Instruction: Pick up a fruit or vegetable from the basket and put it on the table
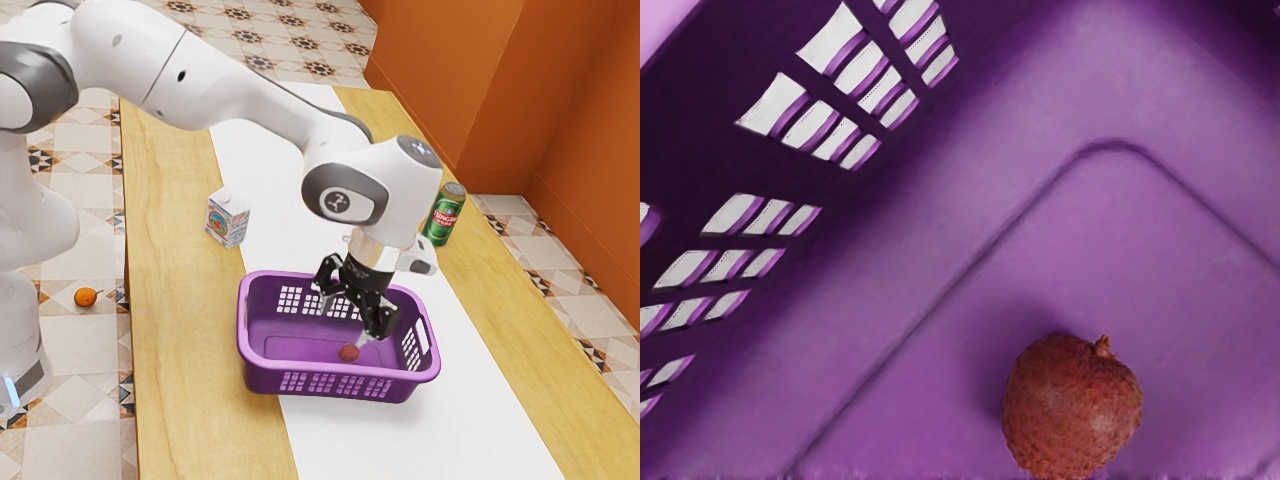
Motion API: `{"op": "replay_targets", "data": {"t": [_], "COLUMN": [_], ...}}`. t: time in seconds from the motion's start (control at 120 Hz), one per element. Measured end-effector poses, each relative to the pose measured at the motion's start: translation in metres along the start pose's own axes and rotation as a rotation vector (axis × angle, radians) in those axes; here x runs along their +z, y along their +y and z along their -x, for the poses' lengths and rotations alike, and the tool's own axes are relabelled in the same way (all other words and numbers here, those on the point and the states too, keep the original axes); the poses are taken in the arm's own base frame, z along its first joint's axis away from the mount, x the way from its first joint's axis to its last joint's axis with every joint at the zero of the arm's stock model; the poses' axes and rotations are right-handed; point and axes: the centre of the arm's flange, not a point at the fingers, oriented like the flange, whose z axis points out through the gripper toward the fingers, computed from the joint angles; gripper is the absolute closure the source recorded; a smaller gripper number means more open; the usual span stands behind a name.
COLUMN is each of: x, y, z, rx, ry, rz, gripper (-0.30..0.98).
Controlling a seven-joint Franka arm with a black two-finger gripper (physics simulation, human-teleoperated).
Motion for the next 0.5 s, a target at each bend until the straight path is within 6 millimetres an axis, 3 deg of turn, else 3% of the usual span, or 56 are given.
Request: {"op": "replay_targets", "data": {"t": [0.5], "x": [0.0063], "y": [0.0080], "z": [0.0073], "rx": [0.001], "ry": [-0.020], "rz": [0.004], "gripper": [0.12]}}
